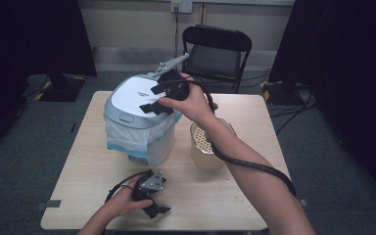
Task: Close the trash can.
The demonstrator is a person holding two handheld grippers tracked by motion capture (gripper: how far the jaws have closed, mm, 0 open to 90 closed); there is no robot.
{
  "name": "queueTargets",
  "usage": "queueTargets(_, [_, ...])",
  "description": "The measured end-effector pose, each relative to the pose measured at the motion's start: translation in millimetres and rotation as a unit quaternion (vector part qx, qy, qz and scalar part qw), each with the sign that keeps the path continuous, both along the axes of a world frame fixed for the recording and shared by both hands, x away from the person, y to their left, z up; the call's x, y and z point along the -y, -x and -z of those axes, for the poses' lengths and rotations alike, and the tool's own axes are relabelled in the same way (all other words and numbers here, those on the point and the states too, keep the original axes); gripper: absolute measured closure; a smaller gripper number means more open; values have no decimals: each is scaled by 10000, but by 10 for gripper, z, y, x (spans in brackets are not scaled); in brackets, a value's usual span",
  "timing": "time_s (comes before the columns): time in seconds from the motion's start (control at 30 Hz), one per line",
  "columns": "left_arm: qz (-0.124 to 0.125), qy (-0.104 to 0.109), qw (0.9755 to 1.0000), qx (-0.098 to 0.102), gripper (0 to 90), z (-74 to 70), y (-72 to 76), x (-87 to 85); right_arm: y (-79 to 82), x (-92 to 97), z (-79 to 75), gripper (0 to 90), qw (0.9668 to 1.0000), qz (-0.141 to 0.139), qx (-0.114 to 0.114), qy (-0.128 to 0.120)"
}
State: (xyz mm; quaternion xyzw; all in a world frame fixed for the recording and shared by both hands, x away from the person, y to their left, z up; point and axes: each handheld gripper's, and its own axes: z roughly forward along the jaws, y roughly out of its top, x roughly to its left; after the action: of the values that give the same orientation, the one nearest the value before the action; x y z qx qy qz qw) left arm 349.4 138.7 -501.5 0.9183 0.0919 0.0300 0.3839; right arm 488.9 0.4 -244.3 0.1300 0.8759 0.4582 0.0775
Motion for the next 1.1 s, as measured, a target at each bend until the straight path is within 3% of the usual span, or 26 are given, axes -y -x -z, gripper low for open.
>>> queueTargets(0.4, [1,2,10000,-1,0,0,0,0,92,97,38,177,9999,-91,4,94])
queueTargets(0.87, [0,0,10000,-23,0,5,-1,-2,189,391,63,154,9999,68,-95,-2])
queueTargets(0.93, [-4,18,10000,79,0,0,-5,-2,205,425,77,152,9999,85,-79,-3])
queueTargets(1.1, [-5,25,10000,79,0,1,-5,-2,233,508,121,149,9998,79,-141,-83])
